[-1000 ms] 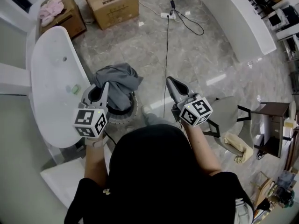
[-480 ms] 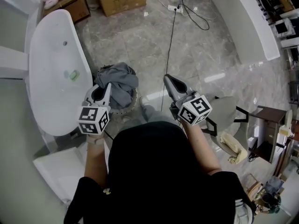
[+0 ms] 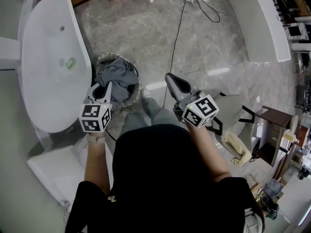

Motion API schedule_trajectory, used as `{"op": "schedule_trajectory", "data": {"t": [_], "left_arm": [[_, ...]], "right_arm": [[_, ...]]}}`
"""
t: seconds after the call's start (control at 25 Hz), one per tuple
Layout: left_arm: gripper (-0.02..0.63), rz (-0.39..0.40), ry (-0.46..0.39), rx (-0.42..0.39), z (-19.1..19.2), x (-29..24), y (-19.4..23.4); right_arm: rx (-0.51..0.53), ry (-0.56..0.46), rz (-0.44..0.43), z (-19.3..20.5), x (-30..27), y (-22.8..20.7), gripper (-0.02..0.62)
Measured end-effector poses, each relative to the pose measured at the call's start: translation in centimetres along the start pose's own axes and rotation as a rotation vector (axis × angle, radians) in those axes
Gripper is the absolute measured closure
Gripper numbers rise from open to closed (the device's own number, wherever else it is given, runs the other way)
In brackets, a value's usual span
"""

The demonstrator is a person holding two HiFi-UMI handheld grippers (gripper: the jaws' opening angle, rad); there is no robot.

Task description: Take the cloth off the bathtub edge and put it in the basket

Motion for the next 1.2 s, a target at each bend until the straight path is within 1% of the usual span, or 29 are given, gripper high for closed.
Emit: {"op": "schedule_trajectory", "data": {"t": [0.32,0.48,0.68,0.84,1.0,1.2], "left_arm": [[0.565,-0.033,0.067,0.061,5.3,-3.1,4.2],[0.565,-0.036,0.103,0.093,8.2,-4.9,6.4],[0.565,-0.040,0.152,0.110,11.9,-7.3,8.8],[0.565,-0.047,0.196,0.136,15.3,-9.7,10.7],[0.563,-0.053,0.237,0.159,18.6,-12.2,12.6],[0.563,-0.060,0.275,0.153,21.7,-15.0,14.6]], "right_arm": [[-0.004,0.078,-0.037,3.4,-2.1,1.3,0.598],[0.003,0.112,-0.057,5.1,-3.4,1.8,0.598],[0.007,0.153,-0.077,7.1,-5.0,2.3,0.598],[0.006,0.184,-0.084,8.9,-6.1,2.5,0.598],[-0.002,0.216,-0.079,11.7,-7.2,2.1,0.598],[-0.026,0.244,-0.067,14.7,-8.0,1.6,0.598]]}}
Point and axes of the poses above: the fingertips, and each gripper's own axes: x backward along the fingers, y to its left, z out of its underside, the point moved 2 cm from there along x, backward along the fingers, and after that the axes turned 11 degrees about x, right-handed, at the moved point
